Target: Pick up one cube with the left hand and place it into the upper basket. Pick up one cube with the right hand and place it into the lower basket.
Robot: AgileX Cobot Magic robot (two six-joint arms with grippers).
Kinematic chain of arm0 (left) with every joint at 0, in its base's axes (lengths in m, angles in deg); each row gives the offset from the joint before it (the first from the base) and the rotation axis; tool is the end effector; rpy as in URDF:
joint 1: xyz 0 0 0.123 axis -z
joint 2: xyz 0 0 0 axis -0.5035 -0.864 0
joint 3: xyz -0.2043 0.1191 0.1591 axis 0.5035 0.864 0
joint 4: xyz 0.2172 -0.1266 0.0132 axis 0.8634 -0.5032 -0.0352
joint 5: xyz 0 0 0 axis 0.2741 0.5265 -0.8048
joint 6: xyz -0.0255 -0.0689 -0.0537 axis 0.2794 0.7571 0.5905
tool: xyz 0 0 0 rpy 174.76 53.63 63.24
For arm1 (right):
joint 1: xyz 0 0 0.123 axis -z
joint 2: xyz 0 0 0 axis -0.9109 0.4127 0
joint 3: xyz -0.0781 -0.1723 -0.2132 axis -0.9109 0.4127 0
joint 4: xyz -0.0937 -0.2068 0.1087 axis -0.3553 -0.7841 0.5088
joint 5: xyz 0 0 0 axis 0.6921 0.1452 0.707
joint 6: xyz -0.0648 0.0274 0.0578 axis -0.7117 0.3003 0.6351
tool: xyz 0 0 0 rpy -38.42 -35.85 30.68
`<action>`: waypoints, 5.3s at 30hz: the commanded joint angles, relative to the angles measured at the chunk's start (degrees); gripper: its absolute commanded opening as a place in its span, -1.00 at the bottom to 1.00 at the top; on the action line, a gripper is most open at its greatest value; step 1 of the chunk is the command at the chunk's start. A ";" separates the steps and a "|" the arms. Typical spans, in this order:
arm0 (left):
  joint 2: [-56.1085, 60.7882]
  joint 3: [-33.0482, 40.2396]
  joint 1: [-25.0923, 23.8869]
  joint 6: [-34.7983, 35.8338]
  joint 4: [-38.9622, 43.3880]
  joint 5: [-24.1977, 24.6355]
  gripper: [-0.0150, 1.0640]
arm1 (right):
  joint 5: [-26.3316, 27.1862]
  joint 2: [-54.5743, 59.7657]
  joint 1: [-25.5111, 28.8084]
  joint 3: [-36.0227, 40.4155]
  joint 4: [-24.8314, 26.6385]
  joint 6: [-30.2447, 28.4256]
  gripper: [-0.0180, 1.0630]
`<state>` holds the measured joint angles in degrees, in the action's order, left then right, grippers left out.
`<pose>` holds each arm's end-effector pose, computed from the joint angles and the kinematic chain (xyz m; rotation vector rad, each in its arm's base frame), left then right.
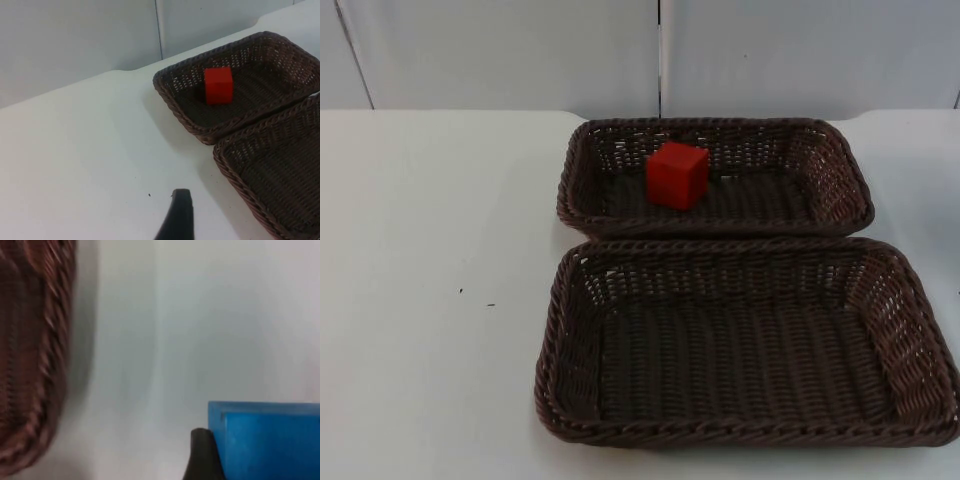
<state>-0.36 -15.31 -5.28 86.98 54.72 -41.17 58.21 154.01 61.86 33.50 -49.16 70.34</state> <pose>0.0778 -0.0350 0.3203 0.4934 1.9828 -0.2236 0.3452 0.0248 0.1904 -0.0216 2.4432 0.0807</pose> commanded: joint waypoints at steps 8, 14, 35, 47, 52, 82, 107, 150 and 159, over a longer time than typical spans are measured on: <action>0.31 0.24 0.24 0.45 0.09 -0.75 0.37 | -6.76 -10.53 0.20 -0.36 -0.79 -0.36 -0.97; 0.31 0.24 0.24 0.45 0.09 -0.75 0.37 | -9.96 -14.93 0.20 -0.36 -0.96 -0.36 -0.97; 0.40 0.24 0.24 0.45 0.09 -0.61 0.37 | -13.27 -15.78 -0.19 -0.36 -0.96 -0.36 -0.97; 0.40 0.24 0.24 0.45 0.09 -0.61 0.37 | -13.67 -15.78 -9.74 -0.36 -0.96 -0.48 -0.97; 0.40 0.24 0.24 0.45 0.09 -0.61 0.37 | -13.67 -15.78 -15.70 -0.36 -0.96 -0.48 -0.97; 0.40 0.24 0.24 0.45 0.09 -0.61 0.37 | -13.67 -12.65 -33.55 -0.36 -0.78 -1.39 -0.97; 0.40 0.24 0.24 0.45 0.09 -0.61 0.37 | -3.28 6.30 -33.55 -0.36 2.07 -3.24 -0.97; 0.40 0.24 0.24 0.45 0.09 -0.28 0.37 | 0.07 12.14 -33.55 -0.36 1.59 -4.62 0.12; 0.40 0.24 0.24 0.45 0.09 -0.53 0.37 | -0.10 10.91 -33.55 -0.36 1.59 -4.62 0.12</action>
<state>-0.36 -15.31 -5.28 86.98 54.72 -41.17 57.78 165.70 28.65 33.50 -47.43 65.93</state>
